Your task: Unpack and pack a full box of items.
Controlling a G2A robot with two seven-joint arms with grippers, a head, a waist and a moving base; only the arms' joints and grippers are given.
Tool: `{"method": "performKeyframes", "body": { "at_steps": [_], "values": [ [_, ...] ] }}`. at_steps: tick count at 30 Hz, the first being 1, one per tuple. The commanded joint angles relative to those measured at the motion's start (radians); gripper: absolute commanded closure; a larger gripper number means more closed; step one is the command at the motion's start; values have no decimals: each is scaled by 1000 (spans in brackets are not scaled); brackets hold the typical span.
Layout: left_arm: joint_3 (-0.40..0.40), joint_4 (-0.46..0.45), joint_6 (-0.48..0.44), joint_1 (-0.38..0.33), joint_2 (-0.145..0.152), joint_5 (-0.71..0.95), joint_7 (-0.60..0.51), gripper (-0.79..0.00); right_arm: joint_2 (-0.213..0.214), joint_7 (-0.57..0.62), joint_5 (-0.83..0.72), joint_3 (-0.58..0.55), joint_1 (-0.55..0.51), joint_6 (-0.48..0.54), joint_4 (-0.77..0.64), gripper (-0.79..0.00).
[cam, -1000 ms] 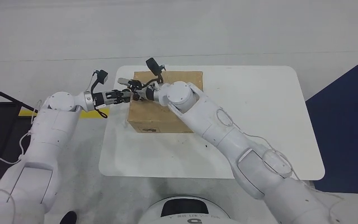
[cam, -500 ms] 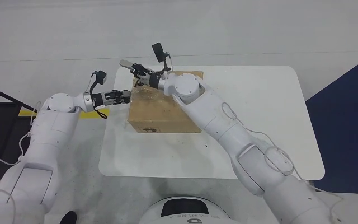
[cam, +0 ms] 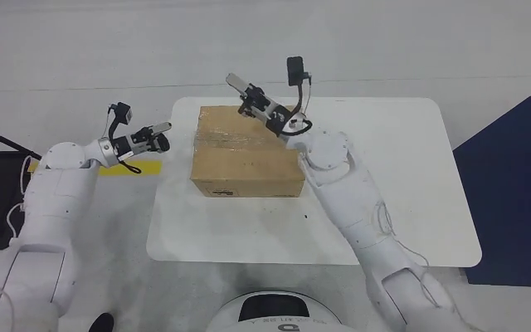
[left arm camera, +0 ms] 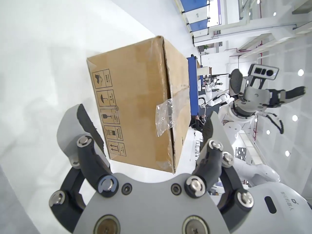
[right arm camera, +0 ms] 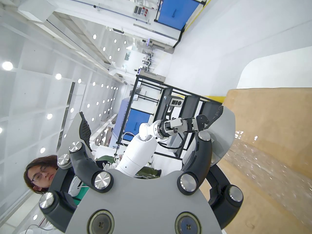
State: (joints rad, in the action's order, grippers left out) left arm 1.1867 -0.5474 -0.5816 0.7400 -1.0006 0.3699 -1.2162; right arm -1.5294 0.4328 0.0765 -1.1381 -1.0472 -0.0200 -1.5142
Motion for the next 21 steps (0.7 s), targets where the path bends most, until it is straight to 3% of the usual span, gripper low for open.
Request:
{"method": "performKeyframes", "body": {
  "at_steps": [1, 13, 21],
  "values": [
    [16, 7, 1, -6, 9, -1, -6, -785, 13, -12, 26, -49, -72, 0, -92, -785],
    [73, 2, 13, -44, 41, -9, -16, -785, 49, -142, 134, -191, -351, -3, -384, -785],
    [73, 2, 13, -44, 41, -9, -16, -785, 49, -142, 134, -191, -351, -3, -384, -785]
  ]
}}
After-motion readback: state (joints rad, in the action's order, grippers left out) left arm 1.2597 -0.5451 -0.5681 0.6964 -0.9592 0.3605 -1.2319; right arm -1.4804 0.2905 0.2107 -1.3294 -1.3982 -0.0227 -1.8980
